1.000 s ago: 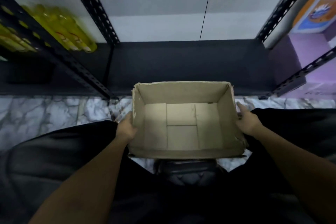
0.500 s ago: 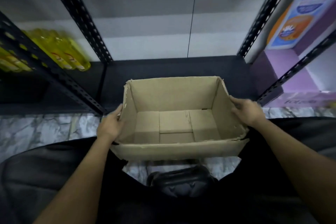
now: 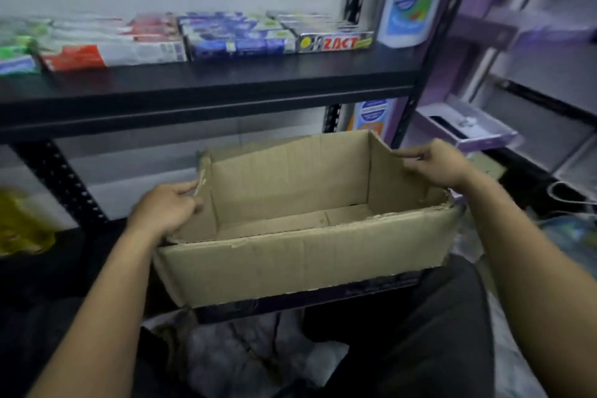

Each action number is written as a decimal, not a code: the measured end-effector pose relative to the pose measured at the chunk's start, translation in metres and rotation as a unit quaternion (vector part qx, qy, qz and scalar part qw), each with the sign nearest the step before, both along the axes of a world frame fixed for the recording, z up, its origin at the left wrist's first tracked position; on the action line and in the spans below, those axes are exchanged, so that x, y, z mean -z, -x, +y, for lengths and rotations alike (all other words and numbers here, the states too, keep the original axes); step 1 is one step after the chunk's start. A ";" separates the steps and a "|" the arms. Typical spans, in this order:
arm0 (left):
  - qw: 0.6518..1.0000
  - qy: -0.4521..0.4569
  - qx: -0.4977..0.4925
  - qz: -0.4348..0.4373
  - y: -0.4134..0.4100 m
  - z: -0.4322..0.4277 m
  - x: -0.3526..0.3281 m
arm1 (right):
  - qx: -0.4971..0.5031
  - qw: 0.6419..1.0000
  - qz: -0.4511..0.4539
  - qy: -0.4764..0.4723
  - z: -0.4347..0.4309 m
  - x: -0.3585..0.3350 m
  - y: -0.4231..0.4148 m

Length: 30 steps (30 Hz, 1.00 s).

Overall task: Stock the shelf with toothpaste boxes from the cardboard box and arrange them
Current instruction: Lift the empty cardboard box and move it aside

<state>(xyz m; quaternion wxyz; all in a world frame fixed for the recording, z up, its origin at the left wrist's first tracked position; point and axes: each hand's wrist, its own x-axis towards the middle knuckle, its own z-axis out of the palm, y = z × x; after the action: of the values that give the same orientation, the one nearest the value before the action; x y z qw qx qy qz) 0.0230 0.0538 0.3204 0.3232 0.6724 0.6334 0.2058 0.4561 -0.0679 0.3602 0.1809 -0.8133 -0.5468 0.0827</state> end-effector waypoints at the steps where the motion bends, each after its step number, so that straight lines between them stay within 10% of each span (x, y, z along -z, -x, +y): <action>1: 1.000 -0.006 0.010 0.000 -0.013 -0.001 -0.008 | 0.008 1.000 0.005 0.006 -0.012 -0.009 -0.009; 19: 0.951 -0.114 0.288 0.004 -0.239 -0.062 -0.072 | 0.299 0.946 -0.113 -0.049 -0.258 -0.099 -0.085; 30: 0.904 -0.249 0.340 0.066 -0.347 -0.082 -0.109 | 0.475 0.860 -0.062 -0.172 -0.340 -0.025 -0.089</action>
<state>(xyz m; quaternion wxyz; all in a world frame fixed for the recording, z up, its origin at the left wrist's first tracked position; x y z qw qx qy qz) 0.3698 -0.0280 0.4298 0.1528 0.9175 0.3144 0.1900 0.5448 -0.4080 0.3851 0.3010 -0.9338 -0.1093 -0.1597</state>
